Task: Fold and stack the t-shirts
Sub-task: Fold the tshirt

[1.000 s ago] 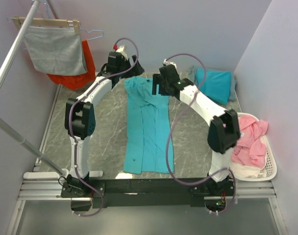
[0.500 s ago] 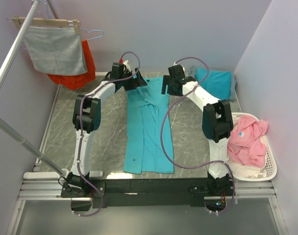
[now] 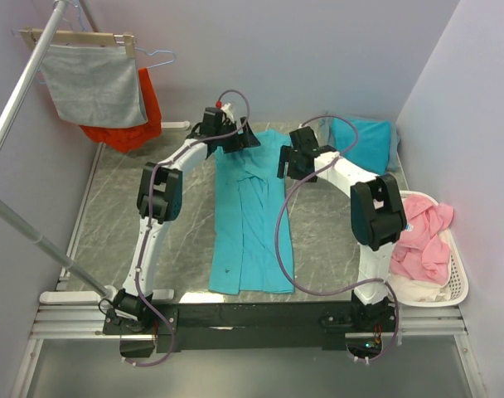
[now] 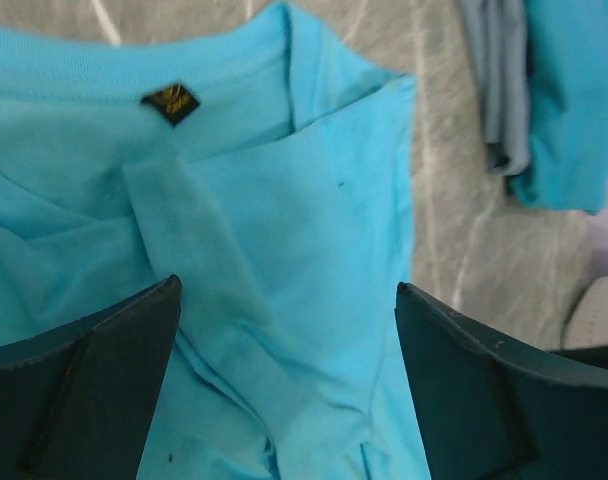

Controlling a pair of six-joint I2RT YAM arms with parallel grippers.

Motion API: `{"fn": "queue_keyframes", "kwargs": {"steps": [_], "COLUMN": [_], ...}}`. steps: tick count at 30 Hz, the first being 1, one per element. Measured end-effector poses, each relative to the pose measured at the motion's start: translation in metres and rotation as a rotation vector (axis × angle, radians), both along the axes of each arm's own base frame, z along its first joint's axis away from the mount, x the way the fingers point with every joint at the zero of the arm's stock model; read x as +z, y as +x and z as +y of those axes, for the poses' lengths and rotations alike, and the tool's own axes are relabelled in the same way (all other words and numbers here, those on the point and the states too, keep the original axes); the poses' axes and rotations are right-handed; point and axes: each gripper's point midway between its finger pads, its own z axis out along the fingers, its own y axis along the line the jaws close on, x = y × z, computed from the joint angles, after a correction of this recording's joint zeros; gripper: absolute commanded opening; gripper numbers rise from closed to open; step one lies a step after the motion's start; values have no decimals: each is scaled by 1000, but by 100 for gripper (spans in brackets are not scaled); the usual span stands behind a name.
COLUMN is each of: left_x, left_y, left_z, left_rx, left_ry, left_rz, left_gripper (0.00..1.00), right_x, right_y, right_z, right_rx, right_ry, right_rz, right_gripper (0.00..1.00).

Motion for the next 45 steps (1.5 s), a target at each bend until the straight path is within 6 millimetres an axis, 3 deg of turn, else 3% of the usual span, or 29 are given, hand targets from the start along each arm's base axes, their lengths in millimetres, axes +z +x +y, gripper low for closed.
{"fn": "queue_keyframes", "kwargs": {"steps": [4, 7, 8, 10, 14, 16, 17, 18, 27, 30, 33, 38, 40, 42, 45], "left_x": [-26, -26, -27, -28, -32, -33, -34, -35, -35, -26, -6, 48, 67, 79, 77], "left_y": [-2, 1, 1, 2, 2, 2, 1, 1, -2, -3, -4, -5, -5, -9, -13], "left_z": [-6, -9, -11, -12, -13, -13, -13, -12, -12, -12, -13, -9, -6, -3, -2], "left_rx": [23, 48, 59, 73, 89, 98, 98, 98, 90, 91, 96, 122, 135, 144, 139], "left_ry": [48, 72, 84, 103, 139, 148, 153, 156, 177, 178, 172, 154, 146, 144, 145], "left_rz": [29, 11, 6, -3, -14, -13, -13, -12, -10, -17, -37, -101, -129, -141, -134], "left_gripper": [91, 85, 75, 67, 28, 16, 4, 1, 1, 1, 1, 1, 17, 27, 32], "right_x": [9, 12, 12, 11, 3, -1, -3, -6, -22, -25, -24, -13, -9, -8, -12], "right_y": [-6, -6, -6, -8, -17, -22, -26, -30, -59, -64, -70, -72, -71, -72, -75], "right_z": [-2, -1, 0, 1, 0, 1, 2, 4, 23, 27, 30, 36, 38, 38, 37], "right_rx": [-9, -11, -10, -7, 1, 6, 11, 16, 64, 73, 79, 89, 91, 92, 90], "right_ry": [8, 1, 2, 2, 0, 2, 4, 6, 29, 31, 37, 51, 58, 62, 62], "right_rz": [-25, -39, -42, -43, -21, -10, -3, 2, 44, 50, 49, 24, 12, 8, 16], "right_gripper": [86, 86, 86, 85, 84, 84, 84, 84, 83, 83, 83, 83, 83, 83, 84]}}
